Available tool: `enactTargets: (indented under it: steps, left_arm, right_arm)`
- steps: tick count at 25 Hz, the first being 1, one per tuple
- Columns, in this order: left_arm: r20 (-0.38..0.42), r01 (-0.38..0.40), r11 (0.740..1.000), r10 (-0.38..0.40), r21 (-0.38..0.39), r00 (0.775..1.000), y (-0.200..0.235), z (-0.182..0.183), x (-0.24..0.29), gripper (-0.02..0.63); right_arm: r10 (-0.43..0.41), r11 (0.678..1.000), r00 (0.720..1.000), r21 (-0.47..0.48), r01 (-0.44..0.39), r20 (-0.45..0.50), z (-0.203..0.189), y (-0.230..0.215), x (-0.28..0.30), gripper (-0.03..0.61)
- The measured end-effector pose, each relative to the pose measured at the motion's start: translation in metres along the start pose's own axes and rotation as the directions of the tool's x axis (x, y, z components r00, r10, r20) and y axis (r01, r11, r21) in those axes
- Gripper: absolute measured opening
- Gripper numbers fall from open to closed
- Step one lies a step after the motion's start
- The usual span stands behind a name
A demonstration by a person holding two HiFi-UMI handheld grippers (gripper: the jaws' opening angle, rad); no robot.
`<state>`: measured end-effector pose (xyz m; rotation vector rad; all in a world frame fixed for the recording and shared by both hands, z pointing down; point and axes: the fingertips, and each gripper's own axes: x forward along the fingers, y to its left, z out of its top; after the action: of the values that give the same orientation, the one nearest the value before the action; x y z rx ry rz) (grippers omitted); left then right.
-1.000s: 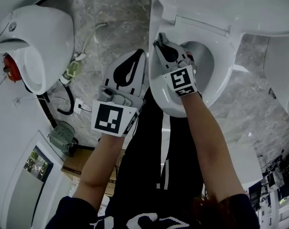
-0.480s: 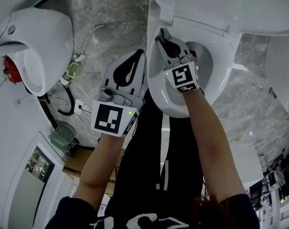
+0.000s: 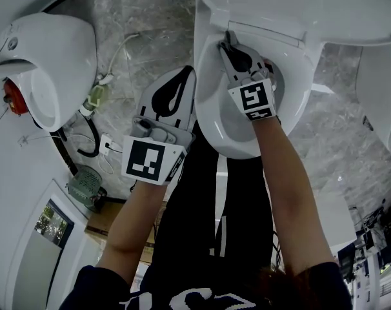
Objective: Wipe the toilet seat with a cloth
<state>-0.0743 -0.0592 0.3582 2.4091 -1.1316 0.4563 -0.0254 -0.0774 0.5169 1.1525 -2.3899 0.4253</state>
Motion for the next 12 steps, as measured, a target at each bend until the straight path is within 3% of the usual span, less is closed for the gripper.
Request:
enactTargets:
  steps: [12]
  left_arm:
    - [-0.015, 0.027, 0.999, -0.027, 0.021, 1.000, -0.011, 0.001, 0.009, 0.011]
  right_arm:
    - [-0.048, 0.999, 0.999, -0.011, 0.048, -0.016, -0.006, -0.025, -0.011, 0.028]
